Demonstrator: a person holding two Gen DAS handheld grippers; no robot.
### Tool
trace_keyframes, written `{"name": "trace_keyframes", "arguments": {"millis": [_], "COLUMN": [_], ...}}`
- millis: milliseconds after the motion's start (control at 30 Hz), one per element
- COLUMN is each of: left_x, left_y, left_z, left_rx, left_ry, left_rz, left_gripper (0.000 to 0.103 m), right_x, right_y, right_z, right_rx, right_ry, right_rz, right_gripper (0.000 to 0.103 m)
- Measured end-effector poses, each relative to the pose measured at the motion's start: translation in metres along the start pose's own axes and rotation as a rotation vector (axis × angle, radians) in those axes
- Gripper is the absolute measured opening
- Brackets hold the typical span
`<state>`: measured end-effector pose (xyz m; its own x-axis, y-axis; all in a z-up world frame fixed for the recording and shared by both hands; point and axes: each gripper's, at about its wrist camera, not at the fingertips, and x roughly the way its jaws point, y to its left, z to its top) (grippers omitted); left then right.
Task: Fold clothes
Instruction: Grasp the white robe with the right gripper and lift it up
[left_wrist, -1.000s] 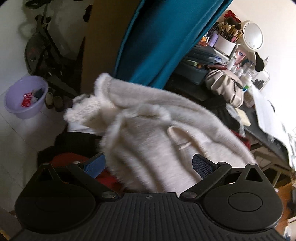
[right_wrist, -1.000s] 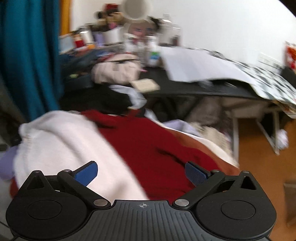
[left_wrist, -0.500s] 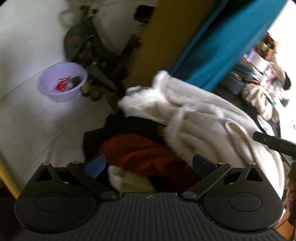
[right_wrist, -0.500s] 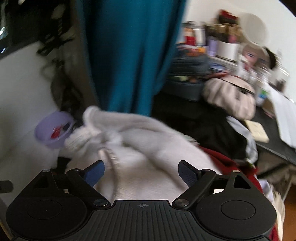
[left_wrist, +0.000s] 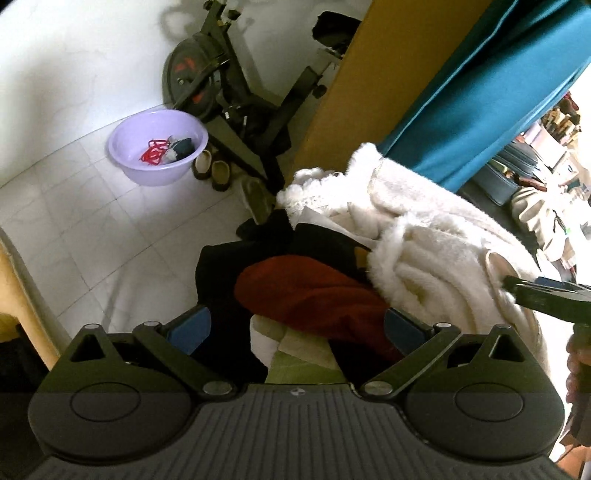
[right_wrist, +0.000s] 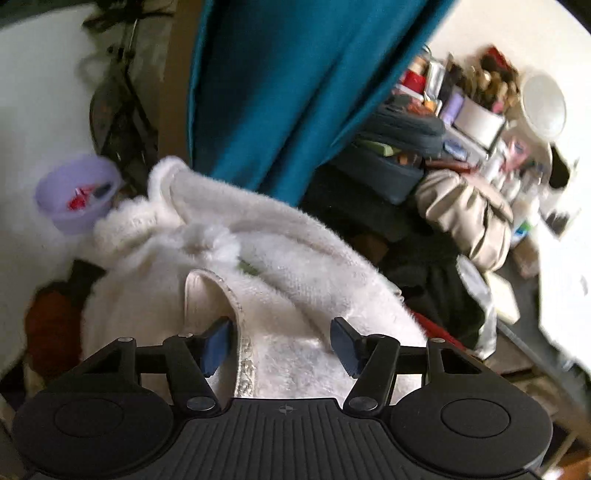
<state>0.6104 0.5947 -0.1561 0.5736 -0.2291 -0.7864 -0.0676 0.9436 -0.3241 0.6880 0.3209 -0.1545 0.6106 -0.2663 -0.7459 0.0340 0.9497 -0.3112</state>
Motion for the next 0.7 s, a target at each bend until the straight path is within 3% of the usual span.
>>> {"name": "trace_keyframes", "arguments": {"millis": [67,167,233,267,333,433,600,700], "left_x": [-0.001,-0.004,-0.006,-0.008,-0.01,-0.014,-0.015,-0.016], "left_y": [-0.001,-0.003,-0.006,-0.008,-0.013,-0.022,-0.06,-0.095], "left_z": [-0.001,-0.002,-0.002,-0.001,0.0,0.003,0.016,0.019], "left_rx": [0.006,0.015,0.028,0.041,0.067,0.104,0.208,0.304], "left_ry": [-0.001,-0.003,-0.009,-0.017,-0.032,-0.054,-0.098,-0.126], "left_rz": [0.0,0.003,-0.001,-0.006,-0.017,-0.042,-0.142,-0.222], "left_gripper": [0.102,0.102,0.102,0.102,0.102,0.102,0.102,0.102], "right_x": [0.006,0.01,0.012,0.008,-0.002,-0.043,-0.125,-0.17], "right_y": [-0.001,-0.01,-0.017,-0.026,-0.046,-0.078,-0.137,-0.174], "right_z": [0.002,0.008,0.011,0.013,0.016,0.014,-0.002,-0.01], "right_rx": [0.025,0.092,0.14,0.189,0.3,0.449,0.572,0.635], "right_ry": [0.001,-0.011,-0.017,-0.033,-0.072,-0.23,-0.488,-0.579], "right_rz": [-0.037,-0.065,-0.068,-0.043,0.016,0.11,0.154,0.159], "right_gripper": [0.055,0.041,0.021,0.004,0.004,0.004,0.004,0.003]}}
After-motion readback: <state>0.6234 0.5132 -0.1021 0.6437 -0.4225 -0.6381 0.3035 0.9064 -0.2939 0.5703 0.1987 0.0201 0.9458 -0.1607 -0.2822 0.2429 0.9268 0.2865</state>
